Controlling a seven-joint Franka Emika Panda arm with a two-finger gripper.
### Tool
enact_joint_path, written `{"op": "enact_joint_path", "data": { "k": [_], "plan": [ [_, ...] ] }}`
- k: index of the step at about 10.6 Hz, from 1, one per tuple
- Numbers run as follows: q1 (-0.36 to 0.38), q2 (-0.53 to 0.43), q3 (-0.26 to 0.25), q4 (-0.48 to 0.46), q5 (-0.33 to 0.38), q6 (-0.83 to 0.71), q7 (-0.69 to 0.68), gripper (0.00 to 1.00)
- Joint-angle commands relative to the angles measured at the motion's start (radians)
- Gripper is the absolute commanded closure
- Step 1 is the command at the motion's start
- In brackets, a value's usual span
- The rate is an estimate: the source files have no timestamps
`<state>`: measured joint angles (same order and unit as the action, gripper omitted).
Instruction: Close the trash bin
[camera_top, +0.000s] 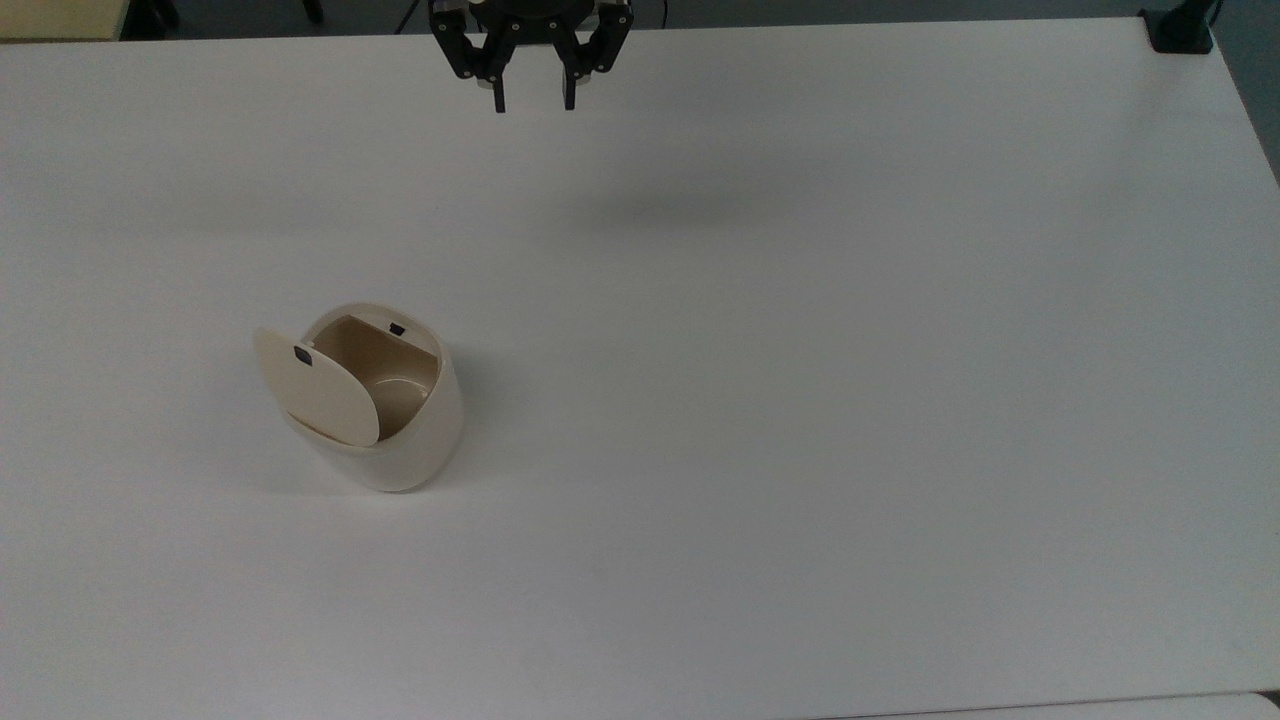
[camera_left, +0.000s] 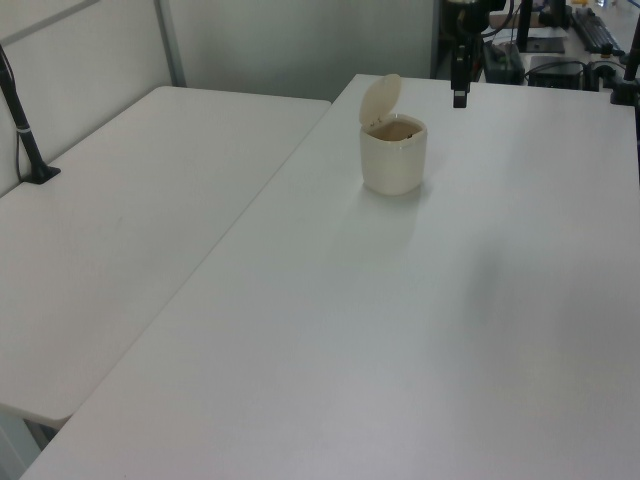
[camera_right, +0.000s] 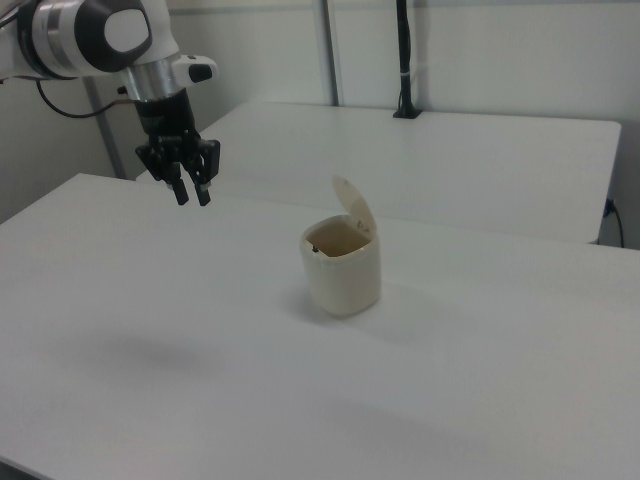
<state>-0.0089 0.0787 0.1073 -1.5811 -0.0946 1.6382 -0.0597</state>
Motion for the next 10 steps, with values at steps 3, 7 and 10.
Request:
{"op": "enact_joint_path", "data": {
  "k": [3, 7, 10],
  "plan": [
    [0.001, -0.01, -0.006, -0.016, 0.001, 0.002, -0.035, 0.89],
    [0.003, -0.01, -0.006, -0.016, 0.001, 0.002, -0.035, 0.95],
    [0.001, -0.01, -0.006, -0.016, 0.001, 0.002, -0.032, 0.95]
  ]
}}
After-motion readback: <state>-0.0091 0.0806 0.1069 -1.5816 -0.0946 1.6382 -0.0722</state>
